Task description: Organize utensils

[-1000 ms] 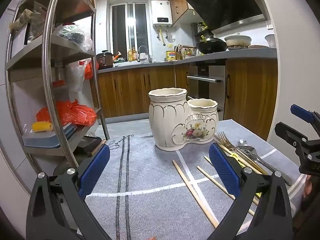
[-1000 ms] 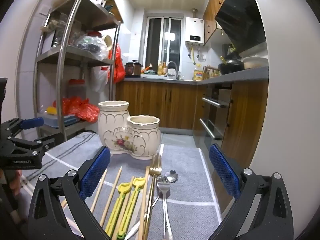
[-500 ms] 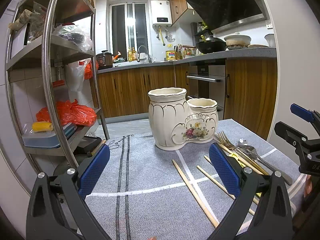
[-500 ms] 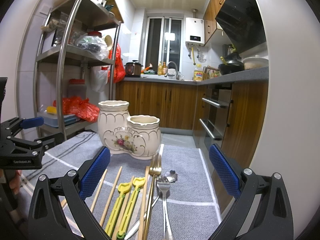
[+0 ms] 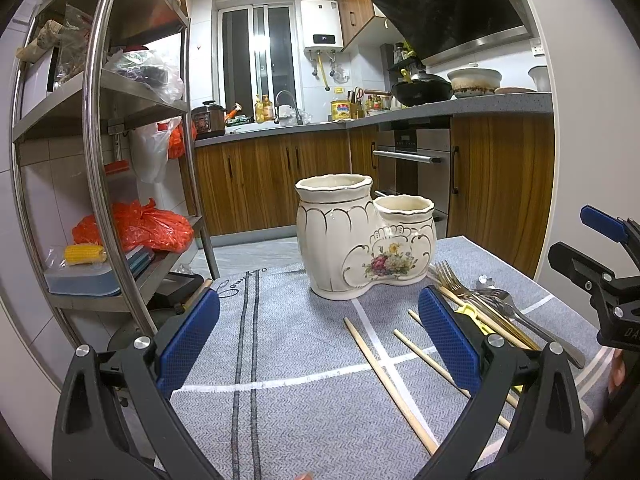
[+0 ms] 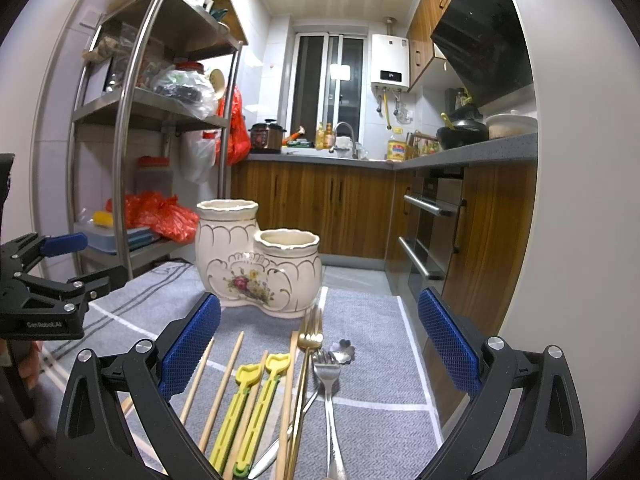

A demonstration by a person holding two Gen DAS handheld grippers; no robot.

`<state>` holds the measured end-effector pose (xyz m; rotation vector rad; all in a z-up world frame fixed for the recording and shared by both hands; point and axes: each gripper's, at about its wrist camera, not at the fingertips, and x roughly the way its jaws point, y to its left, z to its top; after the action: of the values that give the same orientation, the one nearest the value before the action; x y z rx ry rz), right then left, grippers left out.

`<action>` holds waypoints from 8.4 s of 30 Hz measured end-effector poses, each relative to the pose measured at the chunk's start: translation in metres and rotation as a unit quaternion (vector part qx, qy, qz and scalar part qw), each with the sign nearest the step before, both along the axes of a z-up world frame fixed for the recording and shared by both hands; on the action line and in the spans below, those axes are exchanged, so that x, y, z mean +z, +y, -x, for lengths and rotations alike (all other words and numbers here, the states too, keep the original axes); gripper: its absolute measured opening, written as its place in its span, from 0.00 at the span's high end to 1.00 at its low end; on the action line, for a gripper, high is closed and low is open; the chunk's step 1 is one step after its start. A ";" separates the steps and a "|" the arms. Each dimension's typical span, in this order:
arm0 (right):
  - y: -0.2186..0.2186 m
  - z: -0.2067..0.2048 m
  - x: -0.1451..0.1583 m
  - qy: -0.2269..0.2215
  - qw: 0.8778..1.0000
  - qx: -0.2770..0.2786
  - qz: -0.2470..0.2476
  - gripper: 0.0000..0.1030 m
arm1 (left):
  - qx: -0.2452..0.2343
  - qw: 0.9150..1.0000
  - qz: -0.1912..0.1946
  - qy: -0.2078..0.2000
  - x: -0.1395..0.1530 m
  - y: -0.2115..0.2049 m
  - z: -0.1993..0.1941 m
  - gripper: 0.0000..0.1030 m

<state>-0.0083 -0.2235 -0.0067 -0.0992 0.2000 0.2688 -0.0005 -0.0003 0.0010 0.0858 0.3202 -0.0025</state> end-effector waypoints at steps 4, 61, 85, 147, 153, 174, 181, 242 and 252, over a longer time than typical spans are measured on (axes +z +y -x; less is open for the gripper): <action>0.000 0.000 0.000 0.000 1.000 0.000 0.000 0.05 | 0.000 1.000 -0.001 0.000 0.000 0.000 0.000 0.05; -0.027 -0.027 -0.002 0.093 0.996 -0.001 0.006 0.05 | -0.059 0.993 -0.031 0.102 -0.010 -0.024 -0.018 0.05; -0.018 -0.104 -0.046 0.307 0.949 0.064 -0.007 0.61 | -0.073 0.967 -0.022 0.244 -0.048 -0.029 -0.051 0.39; -0.034 -0.042 0.043 0.071 0.987 0.111 -0.086 0.97 | -0.170 0.980 0.004 0.107 -0.007 -0.011 -0.036 0.95; -0.020 -0.048 0.073 0.040 0.989 0.115 -0.086 0.97 | -0.166 0.986 0.028 0.016 0.024 0.001 -0.029 0.95; 0.000 -0.162 0.092 0.029 0.974 0.116 -0.192 0.97 | -0.163 0.973 0.153 -0.065 0.106 0.028 -0.167 0.95; 0.002 -0.188 0.063 0.068 0.970 0.116 -0.205 0.97 | -0.124 0.982 0.119 -0.073 0.084 0.013 -0.214 0.95; 0.002 -0.202 0.036 0.128 0.973 0.081 -0.177 0.16 | -0.060 0.996 0.062 -0.013 0.068 0.015 -0.154 0.06; -0.001 -0.172 0.047 0.101 0.978 0.093 -0.158 0.05 | -0.051 0.996 0.065 -0.017 0.083 0.018 -0.122 0.05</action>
<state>0.1641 -0.2241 0.0399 0.2267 0.3479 0.4956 0.1216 0.0176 0.0840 -0.0275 0.2810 -0.1225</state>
